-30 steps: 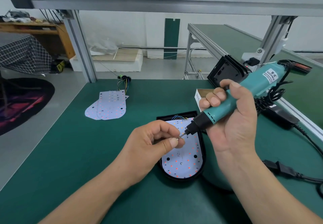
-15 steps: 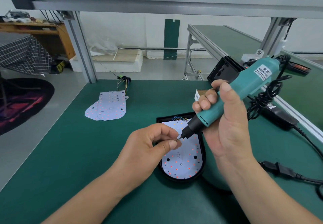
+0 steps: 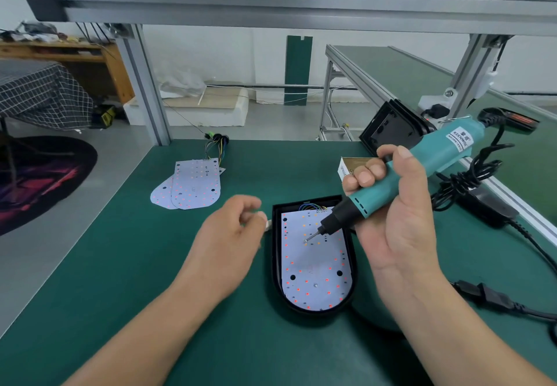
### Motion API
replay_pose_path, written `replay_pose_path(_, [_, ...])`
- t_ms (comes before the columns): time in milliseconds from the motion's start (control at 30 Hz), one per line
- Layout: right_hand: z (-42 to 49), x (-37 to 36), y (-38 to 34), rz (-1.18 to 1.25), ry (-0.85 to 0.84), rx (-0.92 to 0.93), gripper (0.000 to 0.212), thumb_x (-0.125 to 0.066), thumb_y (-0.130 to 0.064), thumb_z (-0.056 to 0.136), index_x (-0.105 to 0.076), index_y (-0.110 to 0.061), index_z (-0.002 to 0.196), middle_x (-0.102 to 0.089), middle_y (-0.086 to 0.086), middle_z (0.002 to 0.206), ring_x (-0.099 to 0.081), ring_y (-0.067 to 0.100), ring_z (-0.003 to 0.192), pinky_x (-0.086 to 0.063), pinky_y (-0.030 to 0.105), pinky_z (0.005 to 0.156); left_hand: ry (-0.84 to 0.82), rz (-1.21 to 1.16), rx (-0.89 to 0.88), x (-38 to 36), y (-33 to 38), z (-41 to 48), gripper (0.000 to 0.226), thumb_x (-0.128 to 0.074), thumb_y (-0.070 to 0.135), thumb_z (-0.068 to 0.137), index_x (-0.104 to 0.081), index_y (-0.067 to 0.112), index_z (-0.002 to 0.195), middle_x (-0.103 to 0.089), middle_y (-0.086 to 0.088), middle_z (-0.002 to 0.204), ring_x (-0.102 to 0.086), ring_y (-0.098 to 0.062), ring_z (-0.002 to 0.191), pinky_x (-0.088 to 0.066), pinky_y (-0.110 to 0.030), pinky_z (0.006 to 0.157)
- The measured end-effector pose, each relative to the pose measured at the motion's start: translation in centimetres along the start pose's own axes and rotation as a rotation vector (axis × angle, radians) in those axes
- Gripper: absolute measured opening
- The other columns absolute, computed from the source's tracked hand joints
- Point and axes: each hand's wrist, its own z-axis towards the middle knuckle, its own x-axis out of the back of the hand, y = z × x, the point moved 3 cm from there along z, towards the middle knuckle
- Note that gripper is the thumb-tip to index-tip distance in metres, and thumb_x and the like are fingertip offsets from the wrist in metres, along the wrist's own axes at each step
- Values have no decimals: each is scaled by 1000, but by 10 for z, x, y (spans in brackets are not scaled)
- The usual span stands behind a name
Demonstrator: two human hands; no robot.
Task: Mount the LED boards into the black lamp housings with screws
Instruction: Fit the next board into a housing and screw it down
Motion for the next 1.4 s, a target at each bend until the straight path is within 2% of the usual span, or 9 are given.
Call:
replay_pose_path(67, [2,1,0,5,7,4,13,-61,-24,102,-64,-17,91,-48,-2,75,-48,14,65,-50,30,69,-104,155,79,-2,-4,0,22,-56,51,98,-56,39,117,-71,20,87,-71,-9,69,-62,-43,70])
replay_pose_path(167, [5,4,-2,12,31,13,13,-63,-25,101,-66,-17,91,-48,-2,75,-49,15,64,-50,31,69,-210,179,93,-12,2,-6,34,-54,64,85,-45,40,108,-72,5,84,-72,-16,68,-61,-46,68])
replay_pose_path(233, [7,6,-4,16,48,22,12,-64,-24,100,-65,-16,92,-48,-2,75,-49,15,65,-50,31,70,-232,193,97,-18,4,-8,50,-57,67,78,-42,40,117,-72,4,84,-71,-16,68,-61,-46,66])
replay_pose_path(333, [11,8,-5,8,72,34,10,-63,-23,100,-62,-14,96,-48,-2,76,-48,15,66,-49,32,71,-239,222,100,-24,5,-10,74,-63,67,71,-41,38,135,-72,13,84,-71,-6,69,-58,-35,65])
replay_pose_path(467, [14,11,-4,-40,102,60,10,-63,-22,101,-60,-13,99,-48,-1,76,-49,16,66,-48,33,73,-357,-3,129,-41,8,-14,42,-69,48,76,-45,50,110,-70,22,85,-73,-16,65,-59,-32,51])
replay_pose_path(533, [16,13,-3,-73,114,69,10,-63,-20,101,-59,-11,100,-48,0,75,-50,17,66,-49,34,72,-375,-61,129,-44,7,-16,39,-68,41,78,-47,54,107,-71,20,87,-69,-18,61,-56,-31,49])
replay_pose_path(767, [21,11,6,-164,118,72,10,-62,-17,103,-57,-13,94,-49,2,72,-51,17,63,-52,33,68,-440,-165,170,-45,9,-19,46,-66,25,76,-59,46,117,-77,1,103,-64,-15,71,-44,-27,47])
replay_pose_path(1067, [19,6,13,-205,102,73,15,-61,-13,104,-52,-13,93,-48,3,70,-51,18,60,-51,33,66,-439,-159,177,-47,12,-21,56,-62,24,73,-54,45,125,-76,2,106,-69,-18,77,-47,-28,49])
replay_pose_path(1400, [17,1,17,-279,-7,93,8,-60,-11,102,-53,-10,97,-48,3,71,-52,19,60,-51,32,64,-441,-184,186,-47,15,-22,57,-60,22,71,-53,40,125,-74,-9,110,-63,-20,73,-45,-29,49])
